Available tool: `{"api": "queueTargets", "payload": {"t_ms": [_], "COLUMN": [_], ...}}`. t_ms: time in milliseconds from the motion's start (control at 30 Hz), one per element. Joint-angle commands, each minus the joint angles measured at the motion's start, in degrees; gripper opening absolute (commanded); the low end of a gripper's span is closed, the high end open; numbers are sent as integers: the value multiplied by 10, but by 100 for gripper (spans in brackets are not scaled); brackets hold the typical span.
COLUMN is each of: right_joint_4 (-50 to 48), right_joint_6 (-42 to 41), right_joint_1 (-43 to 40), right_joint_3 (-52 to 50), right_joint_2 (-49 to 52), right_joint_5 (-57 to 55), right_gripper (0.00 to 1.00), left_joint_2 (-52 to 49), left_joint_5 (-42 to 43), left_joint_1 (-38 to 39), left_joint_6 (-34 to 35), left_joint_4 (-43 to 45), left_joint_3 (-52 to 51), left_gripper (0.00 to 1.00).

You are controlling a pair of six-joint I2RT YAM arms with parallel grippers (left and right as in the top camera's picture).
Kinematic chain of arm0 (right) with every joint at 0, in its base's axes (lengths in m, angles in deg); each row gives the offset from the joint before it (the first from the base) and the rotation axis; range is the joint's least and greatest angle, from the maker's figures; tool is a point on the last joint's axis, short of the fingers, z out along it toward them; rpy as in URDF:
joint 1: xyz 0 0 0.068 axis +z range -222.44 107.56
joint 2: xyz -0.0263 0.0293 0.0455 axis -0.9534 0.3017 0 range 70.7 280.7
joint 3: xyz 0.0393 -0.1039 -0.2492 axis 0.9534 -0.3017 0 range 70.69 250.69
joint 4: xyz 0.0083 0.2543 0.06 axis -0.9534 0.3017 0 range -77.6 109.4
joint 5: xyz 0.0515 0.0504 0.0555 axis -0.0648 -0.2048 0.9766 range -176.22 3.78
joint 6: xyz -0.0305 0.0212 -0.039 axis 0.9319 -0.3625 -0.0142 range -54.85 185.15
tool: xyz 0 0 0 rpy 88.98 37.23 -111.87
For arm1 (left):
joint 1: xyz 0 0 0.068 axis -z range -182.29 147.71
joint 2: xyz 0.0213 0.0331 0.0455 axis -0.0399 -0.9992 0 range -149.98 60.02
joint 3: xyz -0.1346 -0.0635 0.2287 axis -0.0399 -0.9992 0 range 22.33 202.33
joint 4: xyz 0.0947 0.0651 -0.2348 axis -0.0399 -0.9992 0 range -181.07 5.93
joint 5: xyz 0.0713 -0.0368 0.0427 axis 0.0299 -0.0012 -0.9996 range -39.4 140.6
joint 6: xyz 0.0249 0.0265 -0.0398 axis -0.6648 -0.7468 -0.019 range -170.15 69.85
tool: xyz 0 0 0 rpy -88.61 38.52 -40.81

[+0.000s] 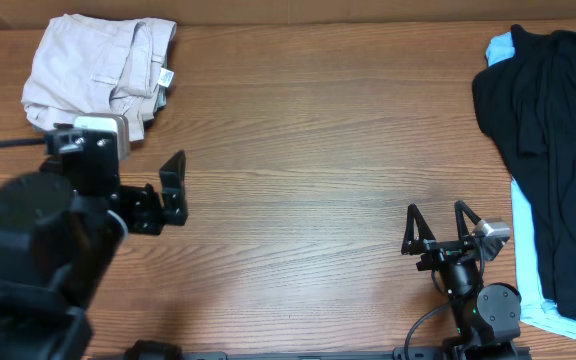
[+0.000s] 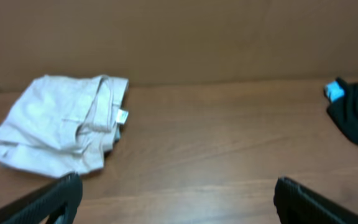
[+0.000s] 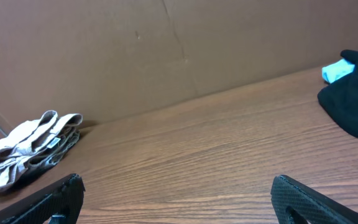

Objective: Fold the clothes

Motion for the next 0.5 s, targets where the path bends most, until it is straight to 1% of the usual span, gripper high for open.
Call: {"api": "queueTargets", "payload": {"t_ms": [0, 167, 267, 300, 367, 467], "right_joint_4": [-4, -4, -4, -4, -4, -4], "right_joint_6": [0, 0, 0, 0, 0, 0], "right_joint_1": [3, 3, 3, 3, 3, 3], "right_joint_3": [-6, -6, -6, -6, -6, -6], "right_joint_2": [-7, -7, -7, -7, -7, -7], "right_joint_5": [-4, -4, -4, -4, -4, -4], "right_gripper": [100, 100, 100, 100, 100, 100], "left_joint_2": [36, 64, 108, 140, 175, 224], "left_joint_5": [-9, -9, -7, -7, -7, -9], "left_joint_1": [4, 3, 4, 3, 3, 1], "left_joint_6": [5, 5, 13, 23, 32, 32], "left_joint_4": [104, 306, 432, 497, 544, 585], "left_joint_3": [-135, -321, -436, -503, -563, -635], "left_gripper": [100, 100, 100, 100, 100, 100]}}
